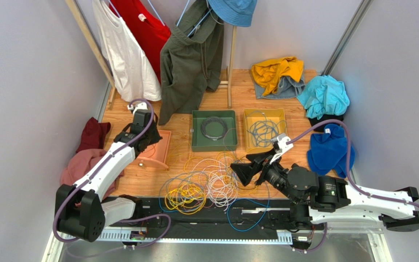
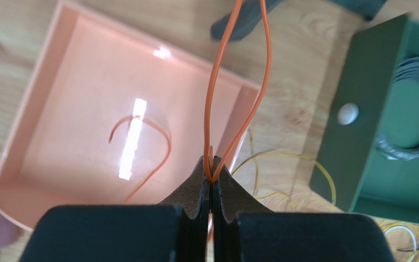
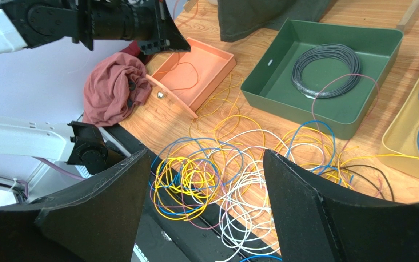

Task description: Untangle the cables

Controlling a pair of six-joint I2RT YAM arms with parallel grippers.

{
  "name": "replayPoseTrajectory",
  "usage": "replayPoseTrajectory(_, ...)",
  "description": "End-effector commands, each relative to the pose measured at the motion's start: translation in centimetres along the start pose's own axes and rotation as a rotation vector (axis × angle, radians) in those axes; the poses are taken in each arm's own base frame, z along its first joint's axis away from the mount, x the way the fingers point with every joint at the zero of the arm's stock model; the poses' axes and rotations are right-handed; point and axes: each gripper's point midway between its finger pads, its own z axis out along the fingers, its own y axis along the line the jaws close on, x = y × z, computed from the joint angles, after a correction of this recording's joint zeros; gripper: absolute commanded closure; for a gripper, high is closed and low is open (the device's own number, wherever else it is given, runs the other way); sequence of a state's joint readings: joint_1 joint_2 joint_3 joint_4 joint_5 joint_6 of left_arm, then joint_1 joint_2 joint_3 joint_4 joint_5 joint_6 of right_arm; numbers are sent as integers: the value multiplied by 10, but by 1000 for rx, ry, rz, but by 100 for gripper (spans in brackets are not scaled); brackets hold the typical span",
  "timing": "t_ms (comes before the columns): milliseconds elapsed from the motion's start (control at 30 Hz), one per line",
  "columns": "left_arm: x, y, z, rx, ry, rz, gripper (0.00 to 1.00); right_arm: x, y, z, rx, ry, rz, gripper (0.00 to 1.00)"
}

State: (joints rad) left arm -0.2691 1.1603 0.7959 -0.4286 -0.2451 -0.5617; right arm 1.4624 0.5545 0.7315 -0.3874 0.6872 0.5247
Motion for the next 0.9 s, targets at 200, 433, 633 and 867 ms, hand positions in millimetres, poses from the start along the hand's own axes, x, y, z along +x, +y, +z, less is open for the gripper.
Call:
replayPoseTrajectory(200,21,31,44,-104,29,-228,100,-5,7,0,-26,-10,45,21)
replayPoseTrajectory(433,45,34,48,-119,84,-322,98,-4,8,2,-23,-9,32,21)
replayPoseTrajectory(633,18,35,17,-85,-20,-308,48,-3,11,5,-25,-5,33,21)
replayPoseTrajectory(867,-23,15,-36,31,-114,-315,1,4,19,13,-32,15,35,21)
